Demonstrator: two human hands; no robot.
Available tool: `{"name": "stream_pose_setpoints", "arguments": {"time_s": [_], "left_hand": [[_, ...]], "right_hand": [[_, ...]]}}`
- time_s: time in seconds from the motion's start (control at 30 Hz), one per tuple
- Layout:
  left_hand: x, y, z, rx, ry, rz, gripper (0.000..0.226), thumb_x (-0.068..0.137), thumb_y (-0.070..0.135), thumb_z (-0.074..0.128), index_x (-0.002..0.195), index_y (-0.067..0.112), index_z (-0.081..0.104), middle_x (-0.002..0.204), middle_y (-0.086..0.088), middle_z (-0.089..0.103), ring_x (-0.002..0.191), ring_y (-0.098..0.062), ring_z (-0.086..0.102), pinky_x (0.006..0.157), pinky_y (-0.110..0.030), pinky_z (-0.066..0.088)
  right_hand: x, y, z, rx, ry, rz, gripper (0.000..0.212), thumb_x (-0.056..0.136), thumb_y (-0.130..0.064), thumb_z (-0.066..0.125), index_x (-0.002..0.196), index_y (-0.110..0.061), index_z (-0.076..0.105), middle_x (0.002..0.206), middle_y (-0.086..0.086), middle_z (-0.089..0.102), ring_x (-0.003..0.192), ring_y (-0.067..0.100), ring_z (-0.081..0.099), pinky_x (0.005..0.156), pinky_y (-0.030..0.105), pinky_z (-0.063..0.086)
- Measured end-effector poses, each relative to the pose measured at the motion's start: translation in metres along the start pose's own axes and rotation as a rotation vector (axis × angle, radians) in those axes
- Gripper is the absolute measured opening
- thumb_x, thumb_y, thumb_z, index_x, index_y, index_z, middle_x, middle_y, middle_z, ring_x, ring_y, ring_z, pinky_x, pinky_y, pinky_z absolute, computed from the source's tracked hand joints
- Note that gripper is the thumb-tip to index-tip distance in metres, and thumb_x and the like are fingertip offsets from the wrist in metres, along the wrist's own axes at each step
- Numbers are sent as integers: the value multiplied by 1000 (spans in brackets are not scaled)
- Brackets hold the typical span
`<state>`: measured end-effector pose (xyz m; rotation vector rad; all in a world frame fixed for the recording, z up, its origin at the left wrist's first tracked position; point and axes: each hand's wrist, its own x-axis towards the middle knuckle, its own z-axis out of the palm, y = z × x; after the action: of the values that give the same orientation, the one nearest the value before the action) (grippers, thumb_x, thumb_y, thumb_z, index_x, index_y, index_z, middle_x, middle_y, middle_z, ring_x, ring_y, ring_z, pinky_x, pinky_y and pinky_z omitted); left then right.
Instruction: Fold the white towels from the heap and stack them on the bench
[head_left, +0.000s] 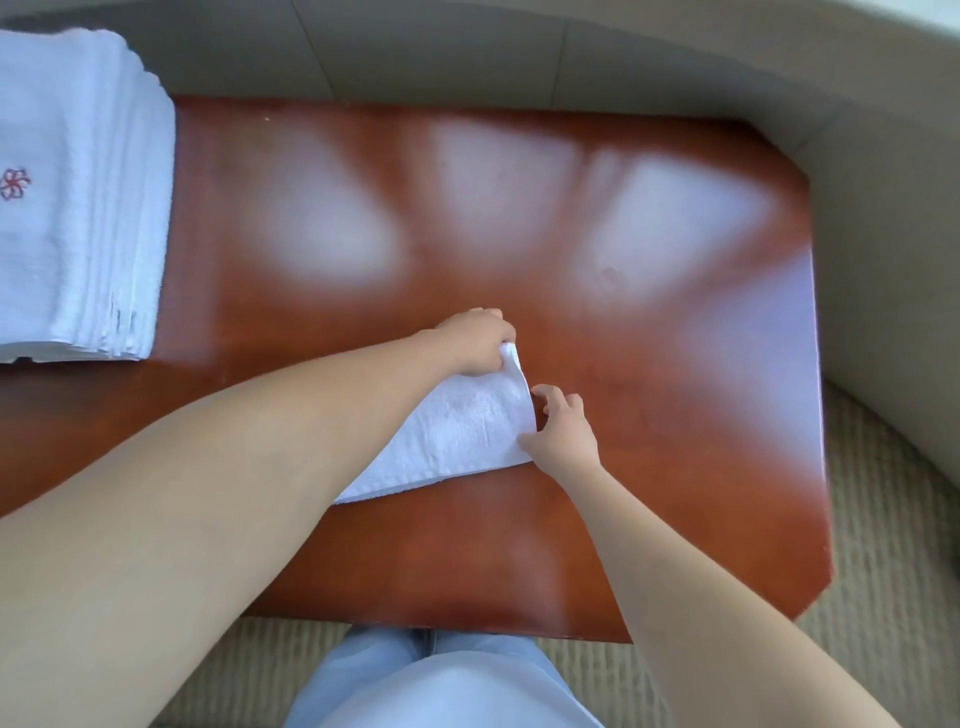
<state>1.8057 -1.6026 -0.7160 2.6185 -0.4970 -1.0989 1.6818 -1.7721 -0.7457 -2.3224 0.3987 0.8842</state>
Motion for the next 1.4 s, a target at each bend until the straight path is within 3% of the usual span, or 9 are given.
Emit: {"name": "stream_pose_setpoints", "arguments": {"time_s": [0.13, 0.2, 0.27, 0.4, 0.53, 0.63, 0.8, 1.07, 1.4], "left_hand": [[-34, -17, -27, -145, 24, 60, 18, 88, 13, 50, 88, 28, 58, 95, 9, 58, 91, -21, 56, 76, -38, 46], [-55, -32, -38, -218, 103, 35, 14, 88, 14, 54, 91, 25, 61, 90, 10, 61, 85, -18, 56, 71, -33, 44], [-78, -48, -49, -267, 196, -19, 13, 89, 15, 58, 94, 26, 63, 87, 12, 60, 81, -14, 55, 67, -30, 42], [-131, -81, -66, -345, 362, -154, 13, 91, 18, 59, 100, 27, 62, 86, 14, 59, 76, -9, 52, 55, -16, 32], [-196, -118, -80, -377, 500, -259, 12, 90, 16, 62, 97, 26, 59, 93, 6, 62, 82, -18, 56, 57, -24, 36], [-254, -150, -82, -425, 610, -314, 12, 90, 16, 65, 97, 23, 59, 92, 5, 63, 80, -17, 56, 58, -22, 38], [-361, -202, -71, -560, 751, -356, 11, 89, 18, 66, 95, 23, 60, 85, 7, 63, 71, -14, 58, 60, -29, 44], [-511, -277, -33, -707, 922, -357, 15, 89, 21, 72, 95, 26, 59, 93, 6, 63, 79, -14, 59, 70, -30, 47], [-659, -352, -14, -670, 1089, -424, 12, 87, 25, 71, 93, 28, 60, 92, 10, 65, 90, -16, 64, 77, -33, 52]], "right_hand": [[7, -18, -11, -37, -99, -18, 10, 81, -21, 64, 88, -23, 57, 114, -2, 42, 88, 22, 56, 59, 29, 44], [11, -32, -16, -28, -120, -70, 15, 83, -20, 62, 76, -20, 48, 93, 1, 50, 73, 23, 51, 53, 29, 34], [10, -54, -23, -33, -107, -132, 11, 88, -21, 60, 83, -18, 50, 77, 1, 53, 66, 23, 50, 51, 29, 31], [0, -111, -34, -91, -22, -272, 8, 92, -24, 58, 96, -19, 55, 79, 0, 59, 67, 21, 56, 52, 30, 37], [-26, -180, -34, -113, 29, -384, 8, 87, -24, 59, 95, -25, 61, 83, 1, 69, 79, 29, 65, 68, 36, 54], [-58, -232, -21, -125, 44, -479, 11, 83, -21, 59, 79, -29, 52, 74, -4, 69, 76, 27, 66, 63, 31, 47], [-129, -309, 17, -91, 47, -622, 11, 82, -18, 57, 91, -22, 61, 65, -4, 72, 68, 13, 72, 63, 30, 54], [-237, -401, 98, -118, 67, -795, 13, 81, -17, 59, 75, -27, 54, 69, -7, 69, 56, 1, 70, 50, 24, 45], [-335, -497, 188, -131, 78, -903, 11, 81, -16, 59, 89, -22, 64, 67, -3, 72, 61, 6, 72, 63, 30, 55]]}}
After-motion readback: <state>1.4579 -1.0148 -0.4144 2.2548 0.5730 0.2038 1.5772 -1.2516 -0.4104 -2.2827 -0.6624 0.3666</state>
